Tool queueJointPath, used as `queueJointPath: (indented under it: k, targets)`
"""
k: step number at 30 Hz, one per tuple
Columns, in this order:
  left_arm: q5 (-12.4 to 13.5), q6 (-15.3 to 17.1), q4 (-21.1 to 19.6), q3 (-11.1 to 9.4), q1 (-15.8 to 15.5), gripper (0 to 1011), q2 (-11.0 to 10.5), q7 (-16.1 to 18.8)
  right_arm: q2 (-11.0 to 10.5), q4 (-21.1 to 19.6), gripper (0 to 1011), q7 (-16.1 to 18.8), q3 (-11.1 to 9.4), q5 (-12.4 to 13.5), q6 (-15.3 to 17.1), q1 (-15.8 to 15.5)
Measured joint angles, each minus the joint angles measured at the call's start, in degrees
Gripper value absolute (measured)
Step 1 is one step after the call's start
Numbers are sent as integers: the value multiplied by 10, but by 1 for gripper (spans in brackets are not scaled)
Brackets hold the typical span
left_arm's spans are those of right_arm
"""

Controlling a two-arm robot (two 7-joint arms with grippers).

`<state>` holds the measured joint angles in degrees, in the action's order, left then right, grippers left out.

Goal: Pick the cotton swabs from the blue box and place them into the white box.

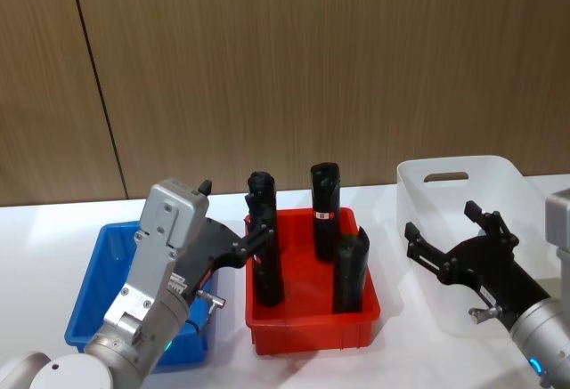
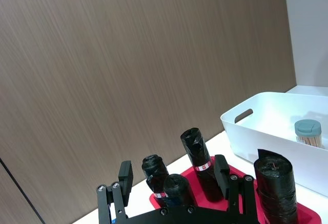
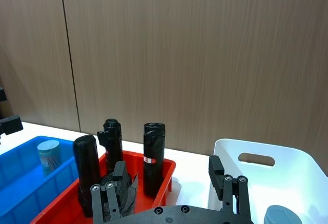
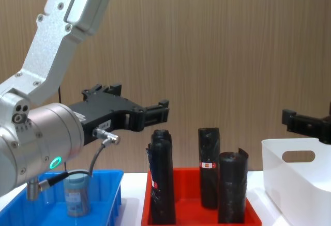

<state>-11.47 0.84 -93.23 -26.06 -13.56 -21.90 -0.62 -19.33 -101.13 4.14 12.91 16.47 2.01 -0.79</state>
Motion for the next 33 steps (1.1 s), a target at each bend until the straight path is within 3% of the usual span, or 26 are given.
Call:
queueJointPath:
  k: [5,17,33]
  targets:
    - [0,0,0,0,0,1004,0,0,-1,3,1001,10,-1,3,2,2]
    - [0,-1,0,0,0,1004,0,0,-7,23,1002,77,-3,14,26,15]
    - [0,-1,1,0,0,1004,0,0,7,96,1002,168,5,9,57,67]
